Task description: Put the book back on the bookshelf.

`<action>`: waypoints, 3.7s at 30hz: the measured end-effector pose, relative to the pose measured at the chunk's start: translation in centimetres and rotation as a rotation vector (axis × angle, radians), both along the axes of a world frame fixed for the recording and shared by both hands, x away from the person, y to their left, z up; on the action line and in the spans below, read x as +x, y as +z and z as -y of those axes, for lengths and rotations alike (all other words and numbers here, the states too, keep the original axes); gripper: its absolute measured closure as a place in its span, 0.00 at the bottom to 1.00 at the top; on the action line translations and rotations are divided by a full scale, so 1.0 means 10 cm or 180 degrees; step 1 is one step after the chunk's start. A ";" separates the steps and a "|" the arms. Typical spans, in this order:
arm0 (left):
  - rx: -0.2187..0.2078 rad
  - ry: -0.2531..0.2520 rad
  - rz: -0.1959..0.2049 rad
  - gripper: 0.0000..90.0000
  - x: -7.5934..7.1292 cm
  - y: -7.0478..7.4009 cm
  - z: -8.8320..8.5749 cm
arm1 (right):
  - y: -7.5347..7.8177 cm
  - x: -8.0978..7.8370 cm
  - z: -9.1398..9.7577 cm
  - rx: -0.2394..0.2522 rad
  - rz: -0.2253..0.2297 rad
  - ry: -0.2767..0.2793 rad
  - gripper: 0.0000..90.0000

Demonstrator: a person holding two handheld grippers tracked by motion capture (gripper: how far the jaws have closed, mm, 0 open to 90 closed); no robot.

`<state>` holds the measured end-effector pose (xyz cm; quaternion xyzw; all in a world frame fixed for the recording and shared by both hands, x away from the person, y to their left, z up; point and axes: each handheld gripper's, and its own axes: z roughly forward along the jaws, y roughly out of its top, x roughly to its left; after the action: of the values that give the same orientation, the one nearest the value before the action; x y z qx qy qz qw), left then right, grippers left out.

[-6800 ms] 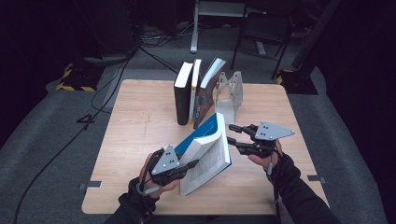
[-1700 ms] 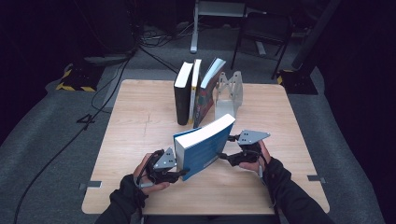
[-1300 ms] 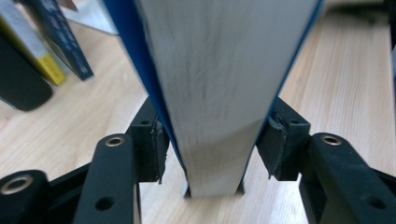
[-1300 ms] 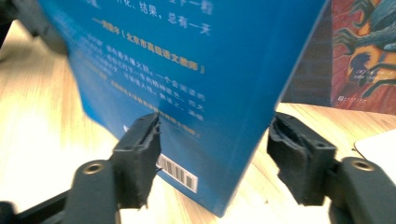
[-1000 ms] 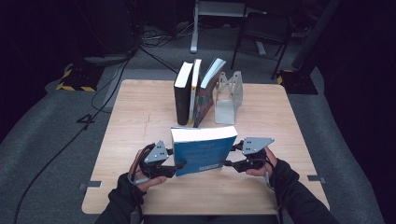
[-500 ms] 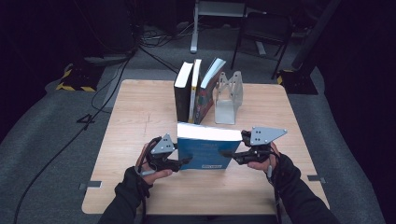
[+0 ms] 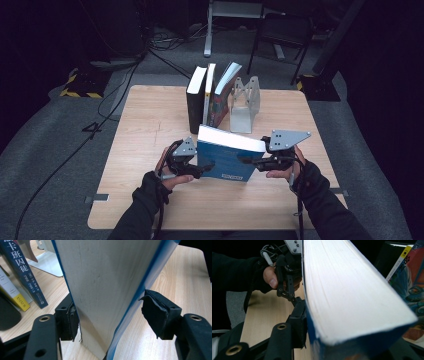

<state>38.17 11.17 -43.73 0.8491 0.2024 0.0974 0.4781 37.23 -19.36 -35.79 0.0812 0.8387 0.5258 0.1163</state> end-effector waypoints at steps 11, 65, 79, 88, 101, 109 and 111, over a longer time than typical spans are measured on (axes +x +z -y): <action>0.0005 -0.0025 -0.0029 0.30 0.11 0.00 0.11 | 0.08 0.00 0.00 -0.0185 -0.0076 -0.0129 0.66; 0.0783 0.1245 -0.0528 0.16 -0.65 -0.64 -0.82 | 0.54 0.06 0.56 -0.0366 -0.0101 -0.1296 0.68; 0.0706 0.1193 -0.0472 0.16 -0.63 -0.67 -0.83 | 0.73 0.36 0.50 -0.0259 -0.0091 -0.1667 0.68; 0.0698 0.1180 -0.0465 0.16 -0.62 -0.67 -0.83 | 0.77 0.64 0.34 -0.0200 -0.0114 -0.1856 0.68; 0.0699 0.1129 -0.0469 0.16 -0.61 -0.67 -0.84 | 0.79 1.00 0.14 -0.0085 -0.0112 -0.2159 0.68; 0.0706 0.1116 -0.0458 0.16 -0.60 -0.67 -0.84 | 0.82 1.17 0.04 -0.0030 -0.0117 -0.2280 0.68; 0.0706 0.1111 -0.0455 0.16 -0.60 -0.67 -0.84 | 0.81 1.23 0.02 0.0010 -0.0113 -0.2346 0.68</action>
<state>32.16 19.55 -50.44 0.8534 0.3677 0.1399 0.3420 49.56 -19.60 -27.65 0.3871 0.7542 0.4484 0.2832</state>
